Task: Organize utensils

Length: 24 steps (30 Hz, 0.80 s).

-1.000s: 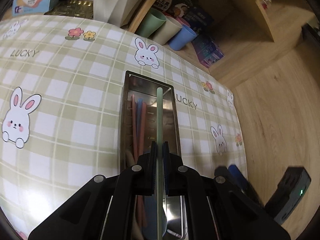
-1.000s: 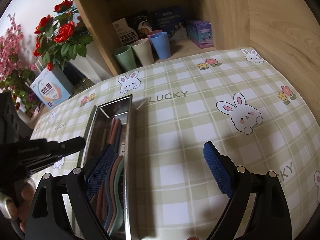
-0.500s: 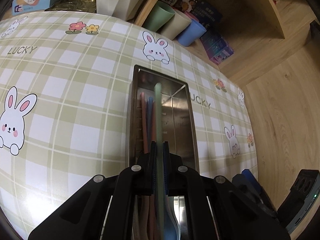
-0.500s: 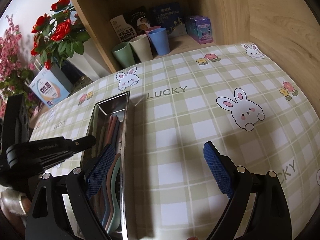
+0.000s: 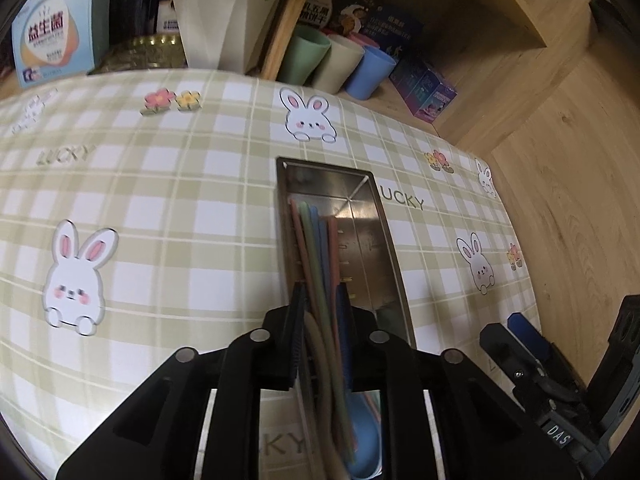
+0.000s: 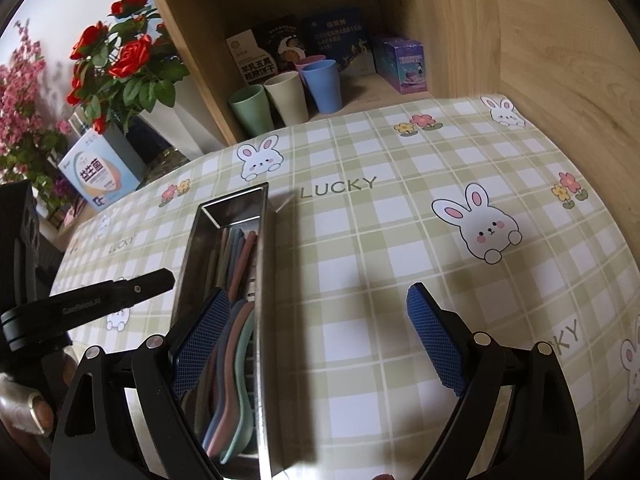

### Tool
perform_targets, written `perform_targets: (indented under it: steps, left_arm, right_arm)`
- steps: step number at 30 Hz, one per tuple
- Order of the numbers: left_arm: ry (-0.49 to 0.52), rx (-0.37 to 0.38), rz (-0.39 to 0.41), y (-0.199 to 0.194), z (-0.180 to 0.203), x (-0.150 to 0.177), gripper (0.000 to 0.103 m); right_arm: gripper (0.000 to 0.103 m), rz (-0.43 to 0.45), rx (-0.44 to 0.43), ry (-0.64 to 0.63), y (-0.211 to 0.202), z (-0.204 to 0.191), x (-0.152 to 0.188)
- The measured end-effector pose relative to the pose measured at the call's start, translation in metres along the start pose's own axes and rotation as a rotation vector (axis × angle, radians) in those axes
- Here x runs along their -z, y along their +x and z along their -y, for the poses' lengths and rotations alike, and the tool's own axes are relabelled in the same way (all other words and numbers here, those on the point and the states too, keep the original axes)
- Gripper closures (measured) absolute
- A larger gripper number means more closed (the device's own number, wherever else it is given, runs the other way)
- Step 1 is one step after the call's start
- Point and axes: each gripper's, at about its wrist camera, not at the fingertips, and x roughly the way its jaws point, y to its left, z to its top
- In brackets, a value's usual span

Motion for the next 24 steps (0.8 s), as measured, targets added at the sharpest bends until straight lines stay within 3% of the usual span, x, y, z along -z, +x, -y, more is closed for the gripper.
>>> perform_targets:
  steps: [7,14,24]
  left_arm:
    - [0.052,-0.043,0.064,-0.038,-0.009,0.001,0.064]
    - [0.1,-0.07,0.184,-0.103,-0.026,0.001,0.016]
    - [0.159,-0.212,0.375,-0.206,-0.061,0.017,0.007]
  right_arm:
    - [0.016,0.025,-0.001,-0.043,-0.022,-0.022,-0.002]
    - [0.016,0.072,-0.019,-0.101,-0.052,-0.057,-0.003]
    - [0.016,0.184,-0.057,-0.183,-0.1,-0.111,0.002]
